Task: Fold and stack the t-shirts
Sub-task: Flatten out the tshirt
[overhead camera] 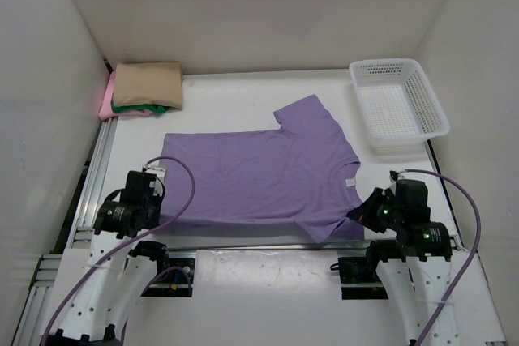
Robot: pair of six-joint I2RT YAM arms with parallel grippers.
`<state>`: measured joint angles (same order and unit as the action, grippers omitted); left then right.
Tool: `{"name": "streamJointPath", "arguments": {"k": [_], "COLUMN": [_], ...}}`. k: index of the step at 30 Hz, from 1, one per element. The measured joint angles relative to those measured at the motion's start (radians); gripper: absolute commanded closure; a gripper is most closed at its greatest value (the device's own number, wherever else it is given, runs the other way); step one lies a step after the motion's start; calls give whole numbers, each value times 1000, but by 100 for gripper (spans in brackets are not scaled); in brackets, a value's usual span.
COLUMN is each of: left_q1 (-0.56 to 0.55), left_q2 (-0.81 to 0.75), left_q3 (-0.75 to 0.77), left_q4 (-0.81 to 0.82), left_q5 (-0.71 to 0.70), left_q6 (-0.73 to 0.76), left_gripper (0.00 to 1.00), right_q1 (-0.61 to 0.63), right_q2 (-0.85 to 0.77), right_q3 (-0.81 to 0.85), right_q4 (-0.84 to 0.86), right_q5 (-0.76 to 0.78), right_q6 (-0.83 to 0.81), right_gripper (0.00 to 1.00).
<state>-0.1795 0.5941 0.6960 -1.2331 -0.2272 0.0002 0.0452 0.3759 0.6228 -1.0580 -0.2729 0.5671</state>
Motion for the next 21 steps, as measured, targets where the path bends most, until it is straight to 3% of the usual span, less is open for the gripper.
{"name": "streamJointPath", "arguments": {"k": [10, 18, 21], "left_q1": [0, 0, 0], "left_q2": [59, 314, 467], "left_q3": [-59, -61, -7], "left_q4": [90, 301, 373], "left_q5": [-14, -52, -66], "left_q6": [0, 0, 0], "left_gripper": [86, 90, 90], "right_q1": [0, 0, -14], "right_q2": [163, 489, 686], "right_q3": [-10, 65, 185], "right_q4": [56, 259, 285], "right_q5": [19, 43, 60], "right_q6": [-29, -61, -66], "right_gripper": [100, 100, 100]}}
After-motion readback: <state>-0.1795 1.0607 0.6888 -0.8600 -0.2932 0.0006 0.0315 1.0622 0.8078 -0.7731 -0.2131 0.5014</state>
